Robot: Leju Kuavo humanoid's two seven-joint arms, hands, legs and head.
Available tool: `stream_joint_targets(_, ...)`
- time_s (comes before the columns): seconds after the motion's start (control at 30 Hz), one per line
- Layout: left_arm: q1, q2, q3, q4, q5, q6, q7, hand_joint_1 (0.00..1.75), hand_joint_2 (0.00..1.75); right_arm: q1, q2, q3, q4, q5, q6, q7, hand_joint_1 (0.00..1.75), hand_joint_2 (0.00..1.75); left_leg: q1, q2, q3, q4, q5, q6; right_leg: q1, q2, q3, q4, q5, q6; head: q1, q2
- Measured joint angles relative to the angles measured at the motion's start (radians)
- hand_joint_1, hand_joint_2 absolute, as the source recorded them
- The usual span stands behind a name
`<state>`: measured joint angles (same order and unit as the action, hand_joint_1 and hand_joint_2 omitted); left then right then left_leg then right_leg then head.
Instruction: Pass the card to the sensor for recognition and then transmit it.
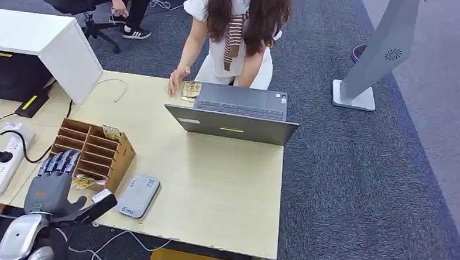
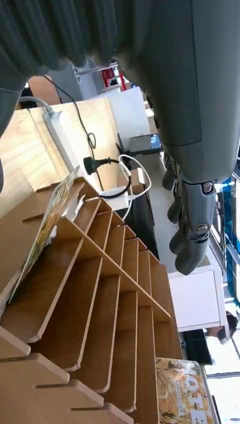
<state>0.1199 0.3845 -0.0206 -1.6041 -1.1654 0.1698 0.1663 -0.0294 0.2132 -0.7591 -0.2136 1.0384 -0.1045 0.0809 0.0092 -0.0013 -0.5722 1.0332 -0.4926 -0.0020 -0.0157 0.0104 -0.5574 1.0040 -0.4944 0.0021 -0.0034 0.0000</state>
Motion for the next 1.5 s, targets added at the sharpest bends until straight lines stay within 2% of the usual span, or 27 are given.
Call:
stream_joint_targets(0.47,0.001,0.0,0.015,0.01,0.007,-0.003,0.0,0.0,1.75,0.0,0.0,-0.008,0.0,0.013,0.0,0.0,0.0,1.75,0.0,0.0,0.0,0.0,0.0,0.0,0.0,0.0,0.0,0.0,0.0,0.0,0.0,0.0)
stream_joint_targets(0.5,0.001,0.0,0.015,0.01,0.007,-0.003,0.0,1.75,1.75,0.0,0.0,-0.008,0.0,0.013,0.0,0.0,0.0,1.75,0.0,0.0,0.0,0.0,0.0,0.0,0.0,0.0,0.0,0.0,0.0,0.0,0.0,0.0)
stream_joint_targets(1.5,-0.005,0.0,0.015,0.012,0.031,-0.022,-0.015,1.75,1.75,0.0,0.0,-0.02,0.0,0.015,0.008,-0.002,0.0,1.75,0.0,0.0,0.0,0.0,0.0,0.0,0.0,0.0,0.0,0.0,0.0,0.0,0.0,0.0)
